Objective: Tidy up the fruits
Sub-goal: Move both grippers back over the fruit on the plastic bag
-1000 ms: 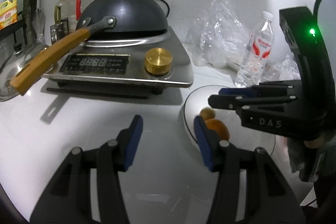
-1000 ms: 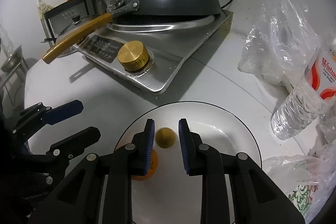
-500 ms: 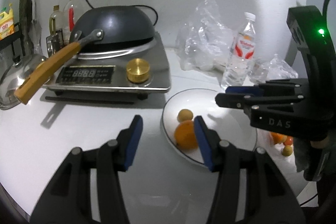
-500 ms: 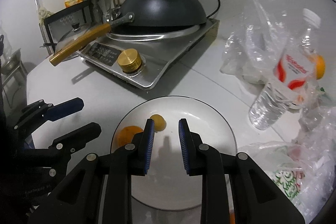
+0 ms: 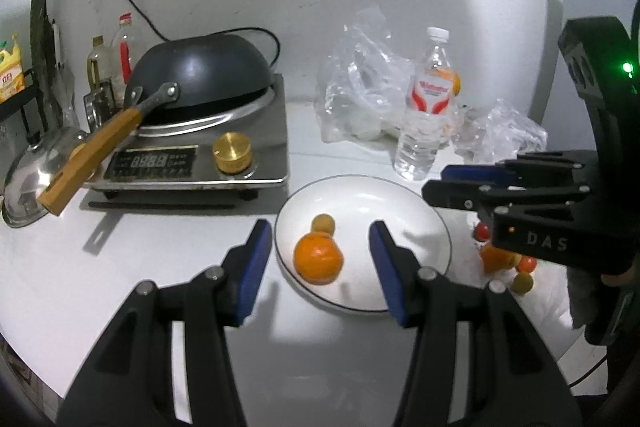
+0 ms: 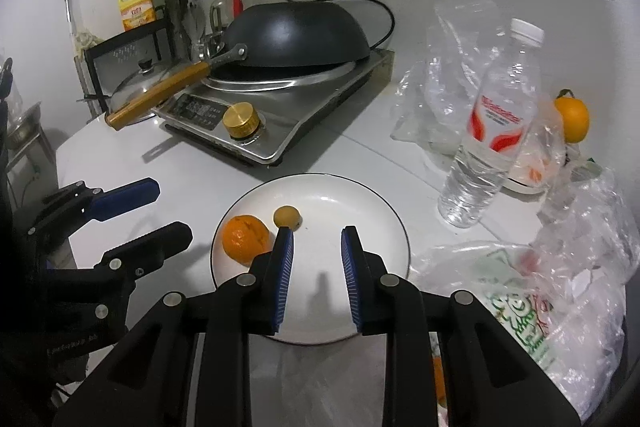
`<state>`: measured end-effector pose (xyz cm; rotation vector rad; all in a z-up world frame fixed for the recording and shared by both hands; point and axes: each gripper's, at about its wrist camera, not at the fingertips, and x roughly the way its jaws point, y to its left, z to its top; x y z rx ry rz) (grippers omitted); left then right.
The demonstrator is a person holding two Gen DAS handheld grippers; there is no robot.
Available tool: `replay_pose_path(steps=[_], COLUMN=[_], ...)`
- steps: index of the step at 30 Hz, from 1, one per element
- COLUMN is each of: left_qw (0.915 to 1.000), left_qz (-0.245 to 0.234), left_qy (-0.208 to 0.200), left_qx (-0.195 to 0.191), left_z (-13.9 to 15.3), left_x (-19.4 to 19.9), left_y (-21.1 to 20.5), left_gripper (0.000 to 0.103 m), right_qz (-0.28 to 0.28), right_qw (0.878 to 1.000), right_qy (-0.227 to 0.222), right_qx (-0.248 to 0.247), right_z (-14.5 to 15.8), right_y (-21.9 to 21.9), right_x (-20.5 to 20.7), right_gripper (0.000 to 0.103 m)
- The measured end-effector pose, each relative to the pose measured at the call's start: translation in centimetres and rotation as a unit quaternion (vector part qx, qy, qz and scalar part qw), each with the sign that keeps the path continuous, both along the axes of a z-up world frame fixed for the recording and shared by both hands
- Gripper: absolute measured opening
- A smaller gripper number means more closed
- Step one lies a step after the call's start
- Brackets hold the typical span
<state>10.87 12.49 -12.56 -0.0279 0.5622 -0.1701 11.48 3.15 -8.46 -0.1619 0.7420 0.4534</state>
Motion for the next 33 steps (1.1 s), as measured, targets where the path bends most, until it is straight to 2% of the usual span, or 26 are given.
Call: replay_pose_path(steps=[13,17,33], left_qw=[0.9996,0.9994,0.9978], left_qz=[-0.022,-0.029,-0.053], left_qy=[-0.006,-0.009,-0.008], left_qx=[0.013,0.015,0.037], left_z=[1.0,1.3,1.7], left_x=[-1.3,-1.5,-2.2], left_y=[-3.9,-5.1,-9.2], left_gripper=[0.055,0.063,0.063], right_qz=[-0.022,-0.030,-0.060], right_qw=[1.000,0.999,0.998], right_qy=[-0.011,-0.013,-0.018], right_qx=[0.008,0.010,0.022], right_z=[0.6,0.6,0.5], right_y=[-4.4,-5.7,-10.4], right_x=[-2.6,-3.2,-4.8], right_gripper=[0.027,0.027,0.027])
